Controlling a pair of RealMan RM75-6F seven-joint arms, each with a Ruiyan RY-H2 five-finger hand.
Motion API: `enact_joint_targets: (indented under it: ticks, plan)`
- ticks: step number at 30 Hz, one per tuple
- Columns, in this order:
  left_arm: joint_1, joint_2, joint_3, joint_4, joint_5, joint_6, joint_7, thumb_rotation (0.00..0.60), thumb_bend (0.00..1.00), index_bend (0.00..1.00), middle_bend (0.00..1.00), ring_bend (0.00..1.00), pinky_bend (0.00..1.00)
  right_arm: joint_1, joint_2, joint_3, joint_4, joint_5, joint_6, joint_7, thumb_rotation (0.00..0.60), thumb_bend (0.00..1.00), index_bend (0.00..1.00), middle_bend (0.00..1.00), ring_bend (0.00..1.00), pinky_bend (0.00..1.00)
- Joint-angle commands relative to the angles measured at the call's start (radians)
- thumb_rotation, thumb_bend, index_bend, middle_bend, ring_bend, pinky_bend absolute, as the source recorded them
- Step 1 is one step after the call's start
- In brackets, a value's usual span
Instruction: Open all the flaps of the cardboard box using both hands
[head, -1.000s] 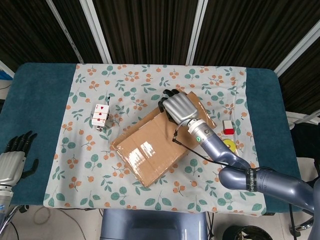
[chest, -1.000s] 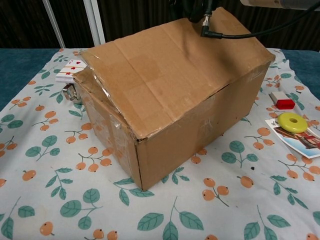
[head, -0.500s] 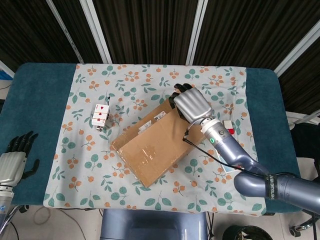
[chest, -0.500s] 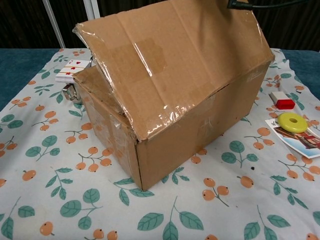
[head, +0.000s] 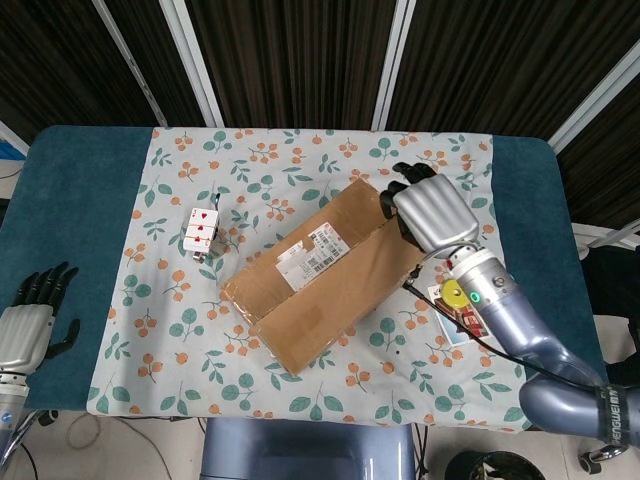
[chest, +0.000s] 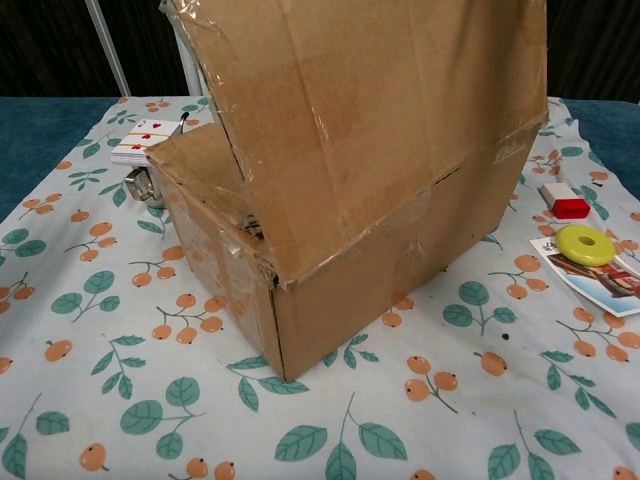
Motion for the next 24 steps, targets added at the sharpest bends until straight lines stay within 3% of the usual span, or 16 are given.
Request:
enact_joint_targets:
  ticks: [1,10,24]
  plan:
    - [0.001,-0.001,-0.002,0.0,-0.002,0.003,-0.001,0.6,0.46,0.0,0.0,0.0,0.0,-0.041,0.062,-0.01,-0.052,0.005,0.022,0.019,0.6,1.0,0.53,0.45,0.19,0.23]
    - [0.004,-0.003,-0.001,-0.003,0.001,0.011,0.004,0.6,0.46,0.0,0.0,0.0,0.0,-0.141,0.166,-0.068,-0.125,-0.021,0.037,0.06,0.6,1.0,0.53,0.45,0.19,0.23]
    - [0.005,-0.005,-0.003,-0.001,-0.004,0.013,0.006,0.6,0.46,0.0,0.0,0.0,0.0,-0.255,0.192,-0.137,-0.15,-0.103,0.08,0.122,0.6,1.0,0.53,0.45,0.19,0.23]
